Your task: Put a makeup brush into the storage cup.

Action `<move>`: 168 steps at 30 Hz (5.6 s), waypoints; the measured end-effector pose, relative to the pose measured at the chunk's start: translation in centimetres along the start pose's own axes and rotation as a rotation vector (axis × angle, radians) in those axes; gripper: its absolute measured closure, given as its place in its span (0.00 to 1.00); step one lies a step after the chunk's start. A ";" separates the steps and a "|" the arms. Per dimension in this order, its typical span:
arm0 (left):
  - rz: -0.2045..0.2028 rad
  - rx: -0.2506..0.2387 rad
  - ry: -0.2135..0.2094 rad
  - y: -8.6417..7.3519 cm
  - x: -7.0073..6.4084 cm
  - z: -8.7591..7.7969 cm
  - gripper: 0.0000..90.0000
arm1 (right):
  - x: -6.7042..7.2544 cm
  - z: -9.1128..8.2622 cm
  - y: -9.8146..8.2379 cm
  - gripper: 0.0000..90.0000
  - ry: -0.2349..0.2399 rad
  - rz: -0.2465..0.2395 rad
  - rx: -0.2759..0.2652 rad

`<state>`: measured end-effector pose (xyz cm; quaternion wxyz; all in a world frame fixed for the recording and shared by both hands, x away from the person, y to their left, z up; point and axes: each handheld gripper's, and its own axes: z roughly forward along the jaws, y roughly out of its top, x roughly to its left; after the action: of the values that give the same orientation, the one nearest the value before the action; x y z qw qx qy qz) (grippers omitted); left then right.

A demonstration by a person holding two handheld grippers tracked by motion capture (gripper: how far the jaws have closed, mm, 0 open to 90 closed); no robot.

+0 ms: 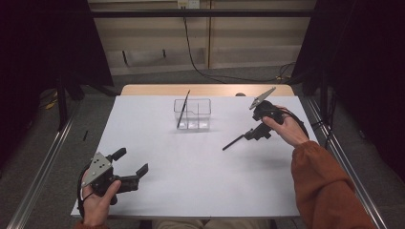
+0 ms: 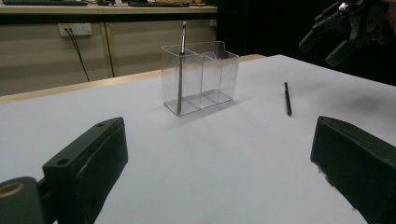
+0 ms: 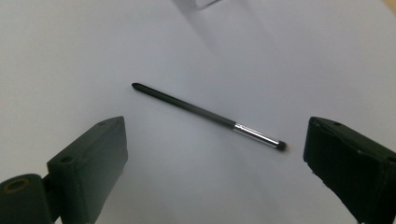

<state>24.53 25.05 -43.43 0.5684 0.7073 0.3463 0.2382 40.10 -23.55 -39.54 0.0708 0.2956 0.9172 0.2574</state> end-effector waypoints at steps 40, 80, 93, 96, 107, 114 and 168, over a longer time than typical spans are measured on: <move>0.005 0.016 0.014 -0.2 0.3 0.0 0.03 | -1.8 6.8 2.0 0.40 0.046 -0.242 0.324; 0.025 0.029 0.005 -0.2 0.2 0.1 0.03 | -2.4 8.2 2.9 0.94 0.111 -0.267 0.467; 0.027 0.033 0.006 -0.2 0.2 0.2 0.03 | -2.1 8.0 2.6 0.94 0.091 -0.254 0.443; 0.028 0.031 0.004 -0.2 0.2 0.2 0.03 | -2.3 7.9 2.5 0.94 0.096 -0.251 0.435; 0.031 0.033 0.004 -0.2 0.2 0.2 0.03 | -2.3 7.4 2.3 0.94 0.118 -0.190 0.390; 0.032 0.033 0.005 -0.1 0.2 0.3 0.03 | -2.3 6.5 2.1 0.94 0.125 -0.153 0.358; 0.032 0.033 0.019 -0.1 0.3 0.1 0.03 | -0.5 1.5 -1.4 0.94 0.068 0.073 -0.255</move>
<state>24.80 25.20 -43.57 0.5495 0.7197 0.3443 0.2481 40.26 -24.17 -41.55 0.0675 0.3085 0.8677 0.3840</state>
